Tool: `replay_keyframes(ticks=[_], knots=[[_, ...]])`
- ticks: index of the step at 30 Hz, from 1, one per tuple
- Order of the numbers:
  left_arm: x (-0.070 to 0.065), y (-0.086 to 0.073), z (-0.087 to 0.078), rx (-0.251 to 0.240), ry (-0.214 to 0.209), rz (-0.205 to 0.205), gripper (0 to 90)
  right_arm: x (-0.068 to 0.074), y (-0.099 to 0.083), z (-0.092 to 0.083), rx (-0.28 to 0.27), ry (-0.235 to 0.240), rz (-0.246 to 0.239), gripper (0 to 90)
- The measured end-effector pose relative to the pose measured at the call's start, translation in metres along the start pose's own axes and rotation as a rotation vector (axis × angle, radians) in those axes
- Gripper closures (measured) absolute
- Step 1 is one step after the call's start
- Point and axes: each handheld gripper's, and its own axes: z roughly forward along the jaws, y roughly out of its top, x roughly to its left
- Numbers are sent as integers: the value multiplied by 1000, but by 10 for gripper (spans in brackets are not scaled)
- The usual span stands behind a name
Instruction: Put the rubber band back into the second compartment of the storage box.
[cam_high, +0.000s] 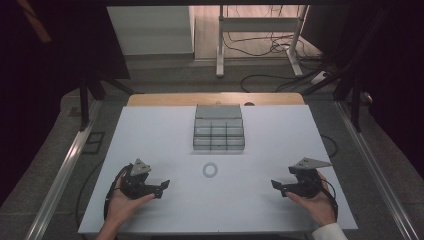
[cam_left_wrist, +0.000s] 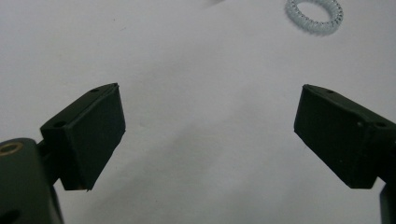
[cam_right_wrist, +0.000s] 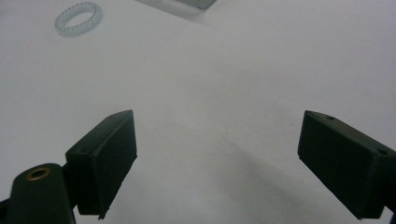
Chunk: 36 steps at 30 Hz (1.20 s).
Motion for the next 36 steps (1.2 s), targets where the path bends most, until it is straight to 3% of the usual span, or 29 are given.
replay_keyframes(ticks=[32, 36], knots=[[-3, 3, -10, 5, 6, -11, 90, 0, 2, 4, 17, 7, -10, 134], [-3, 6, -15, 9, -1, -30, 90, -1, 2, 6, 23, 16, -13, 135]])
